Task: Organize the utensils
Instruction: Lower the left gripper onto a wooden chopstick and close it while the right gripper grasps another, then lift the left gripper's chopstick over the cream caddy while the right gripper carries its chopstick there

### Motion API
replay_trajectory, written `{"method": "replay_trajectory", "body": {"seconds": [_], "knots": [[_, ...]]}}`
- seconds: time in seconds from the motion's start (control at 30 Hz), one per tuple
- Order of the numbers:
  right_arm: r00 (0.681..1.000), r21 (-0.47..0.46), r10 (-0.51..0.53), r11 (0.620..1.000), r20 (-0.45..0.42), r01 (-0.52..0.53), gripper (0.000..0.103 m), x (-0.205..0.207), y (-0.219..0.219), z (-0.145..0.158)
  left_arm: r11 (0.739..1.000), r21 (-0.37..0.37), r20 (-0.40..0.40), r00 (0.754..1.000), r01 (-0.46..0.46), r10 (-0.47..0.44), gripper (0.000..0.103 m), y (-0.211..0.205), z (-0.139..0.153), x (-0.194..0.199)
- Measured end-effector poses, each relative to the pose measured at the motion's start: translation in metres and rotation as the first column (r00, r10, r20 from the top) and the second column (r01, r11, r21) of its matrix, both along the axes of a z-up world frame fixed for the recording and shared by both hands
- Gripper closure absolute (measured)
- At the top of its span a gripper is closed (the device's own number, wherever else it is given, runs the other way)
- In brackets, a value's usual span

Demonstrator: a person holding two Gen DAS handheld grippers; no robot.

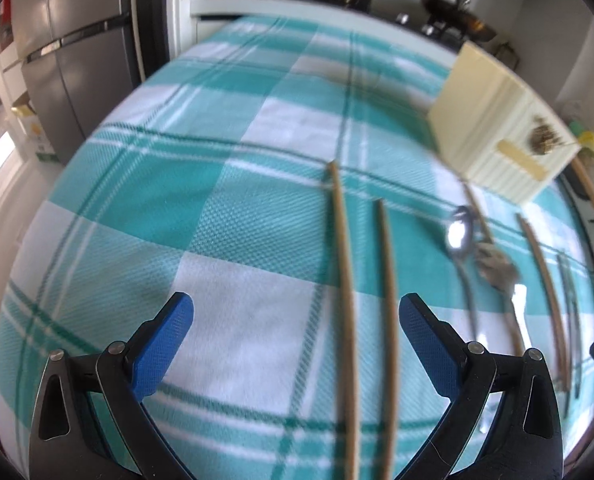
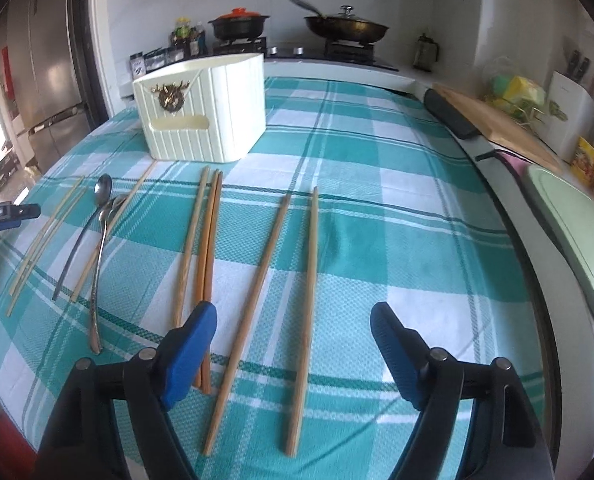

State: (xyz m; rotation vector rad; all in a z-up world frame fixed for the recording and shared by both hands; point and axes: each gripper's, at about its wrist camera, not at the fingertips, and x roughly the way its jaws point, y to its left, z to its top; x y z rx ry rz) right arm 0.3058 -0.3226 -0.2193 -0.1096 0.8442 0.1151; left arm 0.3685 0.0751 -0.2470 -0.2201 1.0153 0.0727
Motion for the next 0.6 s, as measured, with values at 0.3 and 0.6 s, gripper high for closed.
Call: {"method": "replay_trajectory", "body": {"seconds": [0.3,0.6], "knots": [[0.99,-0.016,-0.011,1.0,-0.143,0.009,0.059,0.047,-0.014,-0.026,0.989,0.131,-0.045,0.997,0.065,-0.059,0.0,-0.007,-0.011,0.027],[0.981,-0.025,0.048,0.998,-0.187,-0.054,0.082,0.099,-0.001,-0.023,0.98,0.114,-0.08,0.985,0.162,-0.154,0.075,-0.023,0.0,0.06]]}}
